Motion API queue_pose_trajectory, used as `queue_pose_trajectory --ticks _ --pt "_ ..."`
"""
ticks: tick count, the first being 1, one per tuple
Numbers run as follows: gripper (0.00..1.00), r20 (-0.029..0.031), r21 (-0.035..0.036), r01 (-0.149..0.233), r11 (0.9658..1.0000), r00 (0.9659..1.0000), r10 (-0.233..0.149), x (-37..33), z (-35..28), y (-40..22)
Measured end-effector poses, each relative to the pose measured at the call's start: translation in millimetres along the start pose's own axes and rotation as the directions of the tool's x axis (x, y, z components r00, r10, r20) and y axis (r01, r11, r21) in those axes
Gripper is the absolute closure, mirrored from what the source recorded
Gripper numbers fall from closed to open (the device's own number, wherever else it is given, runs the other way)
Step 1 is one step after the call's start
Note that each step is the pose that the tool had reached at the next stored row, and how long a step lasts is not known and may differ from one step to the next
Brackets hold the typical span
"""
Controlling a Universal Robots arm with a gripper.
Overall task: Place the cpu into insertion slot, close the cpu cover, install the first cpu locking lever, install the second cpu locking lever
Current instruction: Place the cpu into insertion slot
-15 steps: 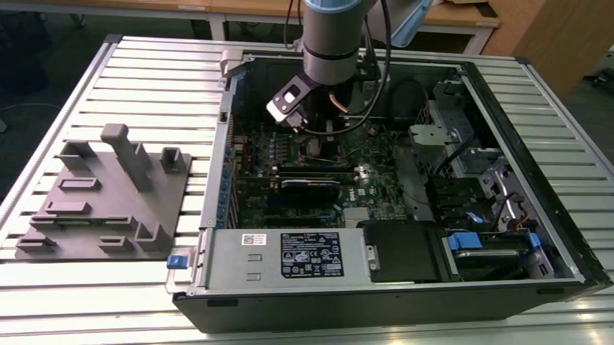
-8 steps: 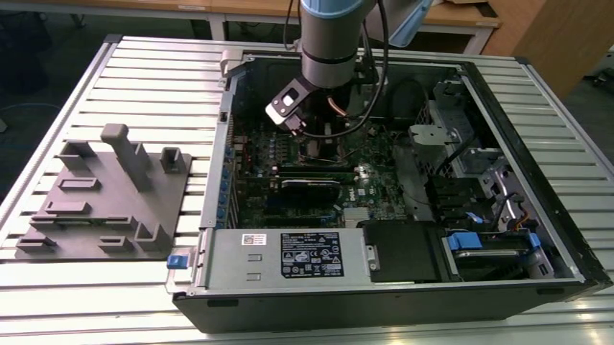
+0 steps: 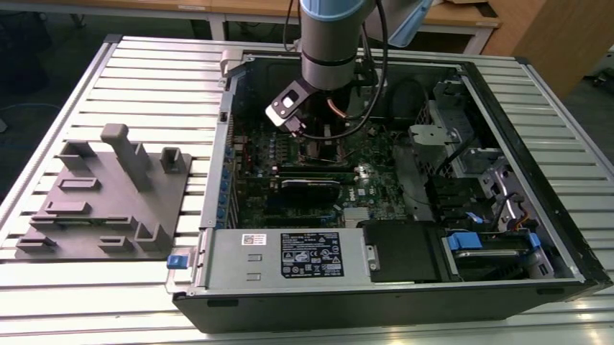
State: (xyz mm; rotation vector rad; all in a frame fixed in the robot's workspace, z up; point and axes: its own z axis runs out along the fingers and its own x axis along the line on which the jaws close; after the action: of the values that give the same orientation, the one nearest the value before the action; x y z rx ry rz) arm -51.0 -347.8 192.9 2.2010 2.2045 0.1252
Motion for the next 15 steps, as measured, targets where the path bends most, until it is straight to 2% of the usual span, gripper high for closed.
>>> queue_pose_trajectory --ticks 10,13,15 --pt "0.46 -0.0034 -0.0001 -0.005 1.0 1.0 0.005 0.0 -1.0 0.1" --pt "0.46 -0.0113 -0.0001 -0.009 1.0 0.9999 0.009 0.0 -0.3 0.0" --pt "0.46 -0.02 0.0 -0.011 0.9999 0.9997 0.011 -0.1 -0.2 0.0"
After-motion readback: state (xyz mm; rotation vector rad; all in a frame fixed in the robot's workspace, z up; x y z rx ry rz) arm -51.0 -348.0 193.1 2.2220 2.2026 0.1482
